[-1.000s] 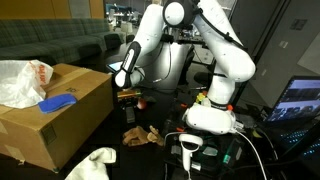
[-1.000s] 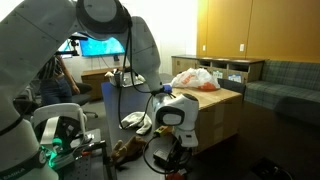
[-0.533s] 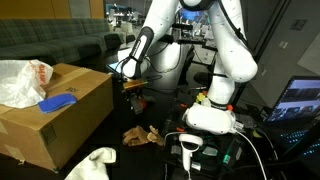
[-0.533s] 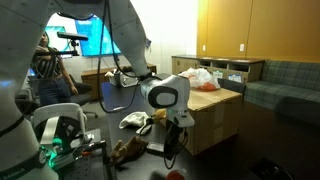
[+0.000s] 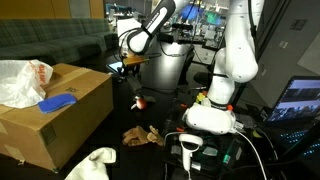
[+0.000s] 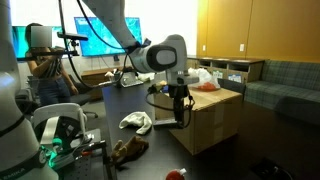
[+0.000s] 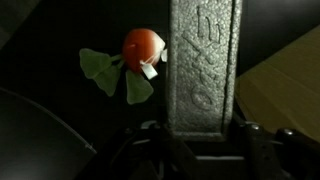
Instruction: Remove the orange plush toy from the box and replace it with the gray duster, remove the blue object from the box and replace it with the brown toy and remove the plastic bag from the box and replace it with the white towel
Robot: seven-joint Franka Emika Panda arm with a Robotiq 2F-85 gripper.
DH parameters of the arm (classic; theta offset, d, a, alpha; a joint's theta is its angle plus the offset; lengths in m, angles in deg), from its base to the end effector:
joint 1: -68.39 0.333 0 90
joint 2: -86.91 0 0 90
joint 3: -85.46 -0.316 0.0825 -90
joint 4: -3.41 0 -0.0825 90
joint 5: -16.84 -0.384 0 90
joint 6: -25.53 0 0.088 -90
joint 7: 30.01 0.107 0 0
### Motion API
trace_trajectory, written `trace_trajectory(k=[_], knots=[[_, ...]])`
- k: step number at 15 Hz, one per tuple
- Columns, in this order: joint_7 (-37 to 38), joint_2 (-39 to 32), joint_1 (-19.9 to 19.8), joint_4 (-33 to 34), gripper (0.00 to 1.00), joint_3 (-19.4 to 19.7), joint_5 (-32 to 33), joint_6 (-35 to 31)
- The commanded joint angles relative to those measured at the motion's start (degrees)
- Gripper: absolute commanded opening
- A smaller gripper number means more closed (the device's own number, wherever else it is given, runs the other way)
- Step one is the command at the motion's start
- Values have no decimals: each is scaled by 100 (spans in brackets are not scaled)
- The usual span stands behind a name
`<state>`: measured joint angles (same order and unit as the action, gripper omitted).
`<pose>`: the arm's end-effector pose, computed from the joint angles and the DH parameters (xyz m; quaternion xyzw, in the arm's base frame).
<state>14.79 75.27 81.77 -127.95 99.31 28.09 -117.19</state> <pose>0.5293 -0.0041 0.2644 0.9477 -0.3081 0.0303 0.0777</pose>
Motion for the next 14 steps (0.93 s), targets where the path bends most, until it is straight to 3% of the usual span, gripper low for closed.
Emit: trace_trajectory(k=[1, 7, 14], knots=[[-127, 308, -310, 680, 31, -429, 324, 536], [-843, -403, -566, 2492, 31, -968, 162, 1264], [-1614, -1816, -632, 4290, 31, -1065, -117, 1518]])
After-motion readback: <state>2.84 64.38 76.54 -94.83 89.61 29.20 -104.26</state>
